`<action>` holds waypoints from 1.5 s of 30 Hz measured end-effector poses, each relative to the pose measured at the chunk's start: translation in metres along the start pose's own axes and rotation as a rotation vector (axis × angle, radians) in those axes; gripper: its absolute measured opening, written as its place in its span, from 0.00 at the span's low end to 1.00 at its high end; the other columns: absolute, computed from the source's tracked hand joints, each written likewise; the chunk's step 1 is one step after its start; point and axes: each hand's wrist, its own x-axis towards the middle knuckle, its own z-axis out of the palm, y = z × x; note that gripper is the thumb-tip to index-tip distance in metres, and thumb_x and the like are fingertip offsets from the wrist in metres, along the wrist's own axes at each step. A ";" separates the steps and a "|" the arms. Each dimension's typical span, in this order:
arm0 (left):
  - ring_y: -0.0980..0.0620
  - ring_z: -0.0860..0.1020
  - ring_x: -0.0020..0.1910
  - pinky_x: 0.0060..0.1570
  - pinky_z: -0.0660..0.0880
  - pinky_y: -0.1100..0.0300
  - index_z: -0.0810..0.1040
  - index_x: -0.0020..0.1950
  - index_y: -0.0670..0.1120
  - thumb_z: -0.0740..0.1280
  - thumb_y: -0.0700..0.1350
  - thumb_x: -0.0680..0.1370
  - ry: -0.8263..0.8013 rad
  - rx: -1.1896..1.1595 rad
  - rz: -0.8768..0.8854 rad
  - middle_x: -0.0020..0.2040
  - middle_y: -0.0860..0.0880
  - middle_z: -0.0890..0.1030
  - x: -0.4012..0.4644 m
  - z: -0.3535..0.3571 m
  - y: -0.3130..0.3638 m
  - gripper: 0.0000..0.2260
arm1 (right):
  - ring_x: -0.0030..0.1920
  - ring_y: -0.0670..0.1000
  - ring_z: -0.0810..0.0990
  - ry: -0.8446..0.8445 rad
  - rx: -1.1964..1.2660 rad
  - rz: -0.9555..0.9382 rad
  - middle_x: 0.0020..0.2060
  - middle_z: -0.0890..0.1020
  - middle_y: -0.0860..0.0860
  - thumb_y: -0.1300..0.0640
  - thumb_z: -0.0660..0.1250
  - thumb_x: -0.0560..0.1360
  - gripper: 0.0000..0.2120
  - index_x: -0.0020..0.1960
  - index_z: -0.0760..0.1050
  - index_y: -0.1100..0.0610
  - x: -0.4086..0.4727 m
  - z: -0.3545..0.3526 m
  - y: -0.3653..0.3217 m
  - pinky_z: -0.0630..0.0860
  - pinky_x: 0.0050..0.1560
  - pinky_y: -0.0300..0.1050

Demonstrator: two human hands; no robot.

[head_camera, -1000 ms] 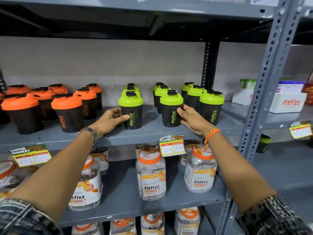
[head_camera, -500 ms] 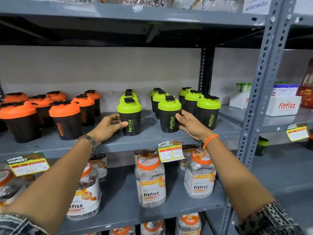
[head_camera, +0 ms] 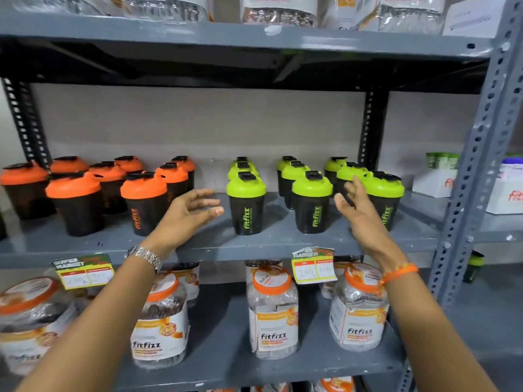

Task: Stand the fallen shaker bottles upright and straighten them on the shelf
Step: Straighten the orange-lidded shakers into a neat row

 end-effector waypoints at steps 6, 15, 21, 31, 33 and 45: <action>0.53 0.85 0.43 0.51 0.82 0.57 0.82 0.52 0.51 0.70 0.38 0.76 0.610 -0.071 0.268 0.46 0.44 0.84 -0.065 -0.098 0.008 0.09 | 0.75 0.49 0.66 0.184 -0.126 -0.503 0.73 0.69 0.50 0.52 0.65 0.79 0.27 0.76 0.63 0.54 -0.050 0.095 -0.058 0.63 0.75 0.53; 0.49 0.78 0.50 0.54 0.76 0.58 0.73 0.62 0.43 0.69 0.32 0.76 0.699 0.090 -0.043 0.47 0.46 0.78 -0.085 -0.248 -0.044 0.16 | 0.66 0.50 0.75 -0.300 0.058 -0.083 0.65 0.74 0.53 0.57 0.69 0.77 0.26 0.72 0.66 0.59 -0.027 0.280 -0.066 0.74 0.58 0.31; 0.50 0.75 0.58 0.57 0.73 0.59 0.58 0.78 0.38 0.69 0.30 0.76 0.274 0.213 -0.234 0.66 0.42 0.70 -0.060 -0.287 -0.055 0.33 | 0.55 0.47 0.82 -0.429 0.141 0.080 0.65 0.79 0.57 0.54 0.72 0.76 0.25 0.69 0.71 0.59 0.007 0.335 -0.055 0.80 0.52 0.39; 0.54 0.75 0.65 0.57 0.74 0.68 0.59 0.77 0.49 0.73 0.30 0.71 -0.163 0.271 -0.242 0.65 0.50 0.75 -0.028 -0.305 -0.067 0.40 | 0.66 0.54 0.78 -0.353 0.274 0.145 0.65 0.79 0.59 0.60 0.63 0.80 0.19 0.70 0.69 0.62 0.006 0.351 -0.046 0.78 0.62 0.46; 0.58 0.75 0.61 0.58 0.74 0.69 0.59 0.75 0.52 0.74 0.31 0.72 -0.162 0.282 -0.223 0.61 0.54 0.75 -0.026 -0.305 -0.069 0.39 | 0.67 0.55 0.77 -0.369 0.294 0.163 0.66 0.78 0.58 0.60 0.63 0.80 0.19 0.70 0.68 0.62 0.007 0.350 -0.044 0.75 0.66 0.50; 0.54 0.81 0.58 0.63 0.76 0.55 0.73 0.70 0.48 0.81 0.47 0.67 -0.117 0.437 -0.146 0.63 0.48 0.82 -0.036 -0.303 -0.077 0.34 | 0.70 0.57 0.74 -0.447 0.201 0.156 0.70 0.74 0.58 0.59 0.63 0.80 0.24 0.75 0.63 0.59 0.013 0.347 -0.044 0.70 0.71 0.59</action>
